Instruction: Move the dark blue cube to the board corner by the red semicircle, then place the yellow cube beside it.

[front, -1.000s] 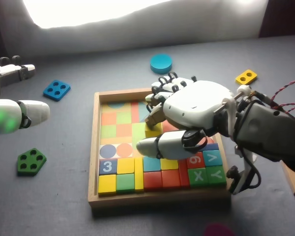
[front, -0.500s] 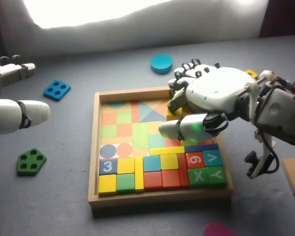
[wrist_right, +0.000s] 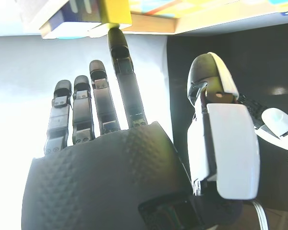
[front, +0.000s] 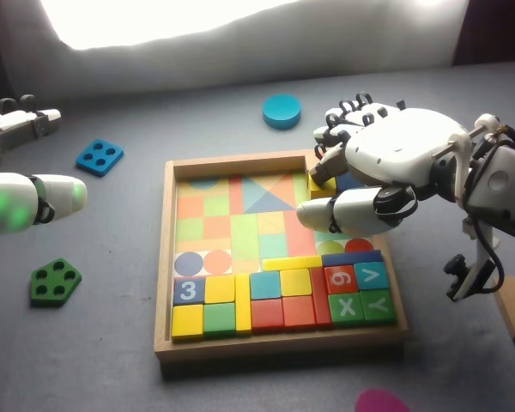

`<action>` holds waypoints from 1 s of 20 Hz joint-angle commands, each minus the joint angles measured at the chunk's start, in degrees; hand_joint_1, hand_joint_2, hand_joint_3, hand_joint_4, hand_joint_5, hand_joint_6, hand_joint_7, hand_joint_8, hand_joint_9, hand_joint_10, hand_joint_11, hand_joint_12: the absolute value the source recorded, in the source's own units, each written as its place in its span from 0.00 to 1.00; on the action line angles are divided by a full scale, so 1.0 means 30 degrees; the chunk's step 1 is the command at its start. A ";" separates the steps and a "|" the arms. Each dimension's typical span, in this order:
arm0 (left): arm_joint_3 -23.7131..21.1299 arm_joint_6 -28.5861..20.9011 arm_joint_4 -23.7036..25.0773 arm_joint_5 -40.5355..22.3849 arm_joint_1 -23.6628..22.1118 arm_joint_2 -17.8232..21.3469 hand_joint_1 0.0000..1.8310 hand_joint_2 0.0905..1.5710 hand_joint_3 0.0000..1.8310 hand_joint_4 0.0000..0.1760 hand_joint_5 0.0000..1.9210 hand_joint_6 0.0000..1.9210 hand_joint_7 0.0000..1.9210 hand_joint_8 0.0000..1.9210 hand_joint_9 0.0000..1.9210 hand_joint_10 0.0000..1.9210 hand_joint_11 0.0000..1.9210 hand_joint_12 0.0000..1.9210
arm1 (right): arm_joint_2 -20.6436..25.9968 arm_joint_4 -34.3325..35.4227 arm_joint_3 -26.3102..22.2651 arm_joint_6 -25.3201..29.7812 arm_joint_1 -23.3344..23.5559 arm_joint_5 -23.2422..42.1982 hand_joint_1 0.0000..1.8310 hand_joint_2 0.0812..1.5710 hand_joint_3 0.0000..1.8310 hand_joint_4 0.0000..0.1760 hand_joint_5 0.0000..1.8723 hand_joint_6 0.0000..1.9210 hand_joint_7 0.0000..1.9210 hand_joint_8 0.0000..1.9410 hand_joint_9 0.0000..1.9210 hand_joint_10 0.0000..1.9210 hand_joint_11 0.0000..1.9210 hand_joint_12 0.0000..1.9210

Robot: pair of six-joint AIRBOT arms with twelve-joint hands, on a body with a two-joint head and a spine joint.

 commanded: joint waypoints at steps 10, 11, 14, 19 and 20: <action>0.0084 -0.0102 0.0608 -0.1126 -0.0238 0.0078 0.06 0.82 0.00 0.01 0.03 0.00 0.05 0.00 0.03 0.00 0.00 0.17 | 0.0605 -0.0274 0.0030 -0.0008 0.1061 0.0601 0.00 0.74 0.00 0.00 0.37 0.01 0.11 0.01 0.01 0.01 0.00 0.00; 0.0073 -0.0102 0.0608 -0.1126 -0.0238 0.0082 0.06 0.82 0.00 0.01 0.03 0.00 0.05 0.00 0.03 0.00 0.00 0.17 | 0.0713 -0.0274 -0.0103 0.0042 0.1372 0.0603 0.00 0.74 0.00 0.00 0.37 0.01 0.11 0.01 0.01 0.01 0.00 0.00; 0.0052 -0.0102 0.0610 -0.1126 -0.0236 0.0082 0.06 0.82 0.00 0.04 0.05 0.00 0.05 0.00 0.04 0.00 0.00 0.18 | 0.1027 -0.0293 -0.0474 0.0057 0.2046 0.0777 0.00 0.74 0.00 0.00 0.36 0.00 0.11 0.00 0.01 0.00 0.00 0.00; 0.0042 -0.0100 0.0690 -0.1126 -0.0232 0.0114 0.07 0.82 0.00 0.03 0.04 0.00 0.05 0.00 0.04 0.00 0.00 0.21 | 0.2618 -0.0390 -0.2506 0.0152 0.3047 0.0787 0.00 0.74 0.00 0.00 0.36 0.00 0.12 0.01 0.02 0.01 0.01 0.00; 0.0054 -0.0102 0.0690 -0.1126 -0.0234 0.0116 0.05 0.82 0.00 0.00 0.03 0.00 0.04 0.00 0.04 0.00 0.00 0.21 | 0.3011 -0.0392 -0.3077 -0.0023 0.3185 0.0829 0.00 0.74 0.00 0.00 0.36 0.00 0.13 0.01 0.03 0.01 0.02 0.01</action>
